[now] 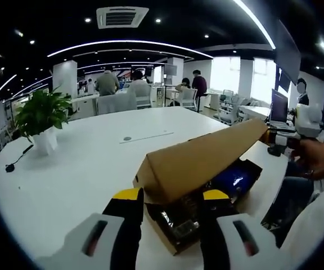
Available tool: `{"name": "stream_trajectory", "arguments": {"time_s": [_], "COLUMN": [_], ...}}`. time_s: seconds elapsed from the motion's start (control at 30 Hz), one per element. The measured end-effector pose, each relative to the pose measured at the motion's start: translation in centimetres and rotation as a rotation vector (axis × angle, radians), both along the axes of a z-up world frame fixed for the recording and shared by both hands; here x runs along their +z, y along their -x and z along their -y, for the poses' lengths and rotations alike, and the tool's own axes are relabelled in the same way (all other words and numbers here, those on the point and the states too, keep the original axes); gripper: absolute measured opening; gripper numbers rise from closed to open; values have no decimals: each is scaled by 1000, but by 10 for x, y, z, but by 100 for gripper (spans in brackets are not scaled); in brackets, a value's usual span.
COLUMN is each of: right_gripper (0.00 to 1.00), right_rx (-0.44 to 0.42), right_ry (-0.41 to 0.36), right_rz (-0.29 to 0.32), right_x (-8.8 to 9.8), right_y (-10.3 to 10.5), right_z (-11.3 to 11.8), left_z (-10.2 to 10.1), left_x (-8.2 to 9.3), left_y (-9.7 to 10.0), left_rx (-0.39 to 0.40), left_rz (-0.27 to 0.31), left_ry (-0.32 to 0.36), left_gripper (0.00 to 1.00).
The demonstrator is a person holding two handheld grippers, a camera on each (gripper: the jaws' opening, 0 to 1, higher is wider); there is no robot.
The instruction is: Operate the shoe box by opening the lid, removing the specified soft item, and placing it in the target area until the item is outside and the box remains undamaged.
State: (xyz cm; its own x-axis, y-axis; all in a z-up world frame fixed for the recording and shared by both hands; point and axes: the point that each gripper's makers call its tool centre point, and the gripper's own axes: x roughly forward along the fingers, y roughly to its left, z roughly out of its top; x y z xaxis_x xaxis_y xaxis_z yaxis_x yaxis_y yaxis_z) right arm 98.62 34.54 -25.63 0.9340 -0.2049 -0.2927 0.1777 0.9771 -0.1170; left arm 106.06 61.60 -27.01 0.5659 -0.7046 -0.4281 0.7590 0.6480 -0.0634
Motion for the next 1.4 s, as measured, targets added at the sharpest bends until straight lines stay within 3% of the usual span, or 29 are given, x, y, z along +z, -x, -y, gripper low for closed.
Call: {"name": "stream_trajectory", "arguments": {"time_s": [0.13,0.2,0.33,0.37,0.5,0.6,0.87,0.93,0.97,1.1,1.17,1.23,1.33,1.37,1.4], "right_gripper": [8,8,1,1,1,0,0,0,0,0,0,0,0,0,0], "right_rx": [-23,-16,-16,-21,-34,-61,-76,-76,-90,-109,-76,-90,-95,-95,-95], "right_ry": [-12,59,89,133,101,-17,-76,-50,-61,-80,-21,-90,-101,-98,-95], "right_rz": [9,13,4,10,21,52,24,24,22,8,-43,-34,-31,-28,-26], "right_x": [5,13,15,18,22,22,29,31,29,26,24,25,29,27,27], "right_y": [-5,-9,-18,-22,-24,-27,-40,-44,-44,-46,-46,-48,-50,-51,-52], "right_z": [6,7,2,5,6,8,13,13,16,17,19,19,19,19,20], "left_z": [-1,-1,-2,-2,-2,-1,-2,-2,-4,-2,-2,-3,-4,-5,-3], "left_x": [-1,0,-2,-3,-4,-4,-6,-15,-18,-18,-22,-26,-34,-36,-41], "left_y": [0,-1,-1,-1,-2,0,-3,9,7,11,13,17,22,23,30], "left_rx": [-10,-13,-13,-14,-18,-35,-94,-143,-124,-152,-175,-197,-277,-281,-303], "left_rz": [-7,-8,-19,-22,-24,-23,-60,-123,-133,-102,-104,-92,-59,-62,-108], "left_ry": [-10,-8,-10,-11,-12,-19,-19,-35,-43,-33,-41,-62,-121,-133,-146], "left_gripper": [38,39,40,40,40,40,40,29,25,31,31,31,32,36,41]}}
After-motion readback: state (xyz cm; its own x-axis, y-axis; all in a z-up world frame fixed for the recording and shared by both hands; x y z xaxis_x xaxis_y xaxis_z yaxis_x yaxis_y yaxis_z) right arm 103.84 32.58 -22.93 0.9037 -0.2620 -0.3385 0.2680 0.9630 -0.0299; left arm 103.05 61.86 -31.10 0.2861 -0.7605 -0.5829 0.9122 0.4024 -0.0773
